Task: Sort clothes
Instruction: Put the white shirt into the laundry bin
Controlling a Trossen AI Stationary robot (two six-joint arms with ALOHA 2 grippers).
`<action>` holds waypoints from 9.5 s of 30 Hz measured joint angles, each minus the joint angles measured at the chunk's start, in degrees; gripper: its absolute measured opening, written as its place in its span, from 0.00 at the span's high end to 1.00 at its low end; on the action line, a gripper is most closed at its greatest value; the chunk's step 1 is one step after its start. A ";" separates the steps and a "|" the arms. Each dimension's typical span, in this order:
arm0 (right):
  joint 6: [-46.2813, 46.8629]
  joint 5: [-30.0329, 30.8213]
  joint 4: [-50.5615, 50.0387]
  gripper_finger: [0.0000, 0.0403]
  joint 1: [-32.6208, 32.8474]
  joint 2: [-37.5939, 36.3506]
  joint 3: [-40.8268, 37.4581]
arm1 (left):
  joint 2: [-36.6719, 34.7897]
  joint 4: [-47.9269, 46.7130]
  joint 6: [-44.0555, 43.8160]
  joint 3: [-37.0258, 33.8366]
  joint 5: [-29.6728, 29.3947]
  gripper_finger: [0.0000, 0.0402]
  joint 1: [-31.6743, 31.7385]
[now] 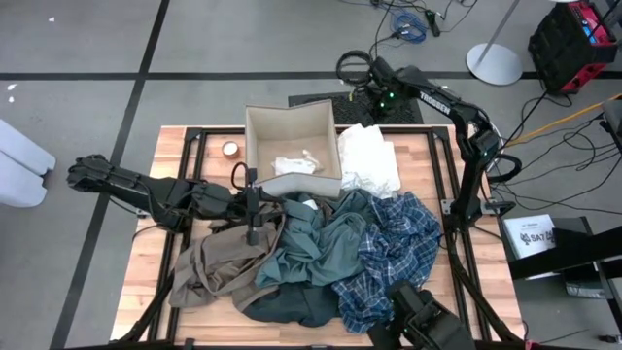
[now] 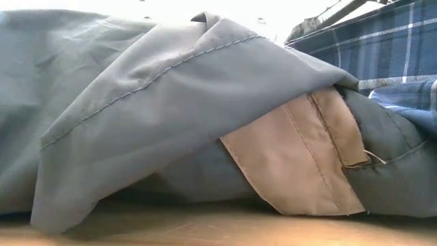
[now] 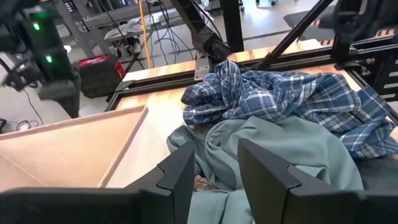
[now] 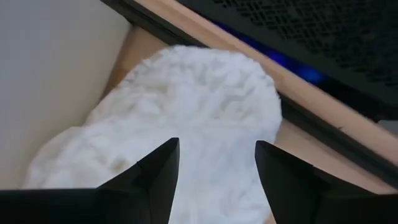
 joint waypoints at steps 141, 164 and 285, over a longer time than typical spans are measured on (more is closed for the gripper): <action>2.58 -4.84 1.38 0.99 11.32 -24.64 -22.69 | 8.09 26.25 6.12 0.00 21.15 0.67 7.65; 8.00 -22.61 5.83 0.99 13.05 -68.75 -22.69 | 8.41 28.41 3.04 0.00 21.15 0.67 7.65; 18.25 -24.28 62.96 0.99 37.14 -27.84 34.66 | 56.00 57.47 -4.45 20.11 -1.94 0.26 11.68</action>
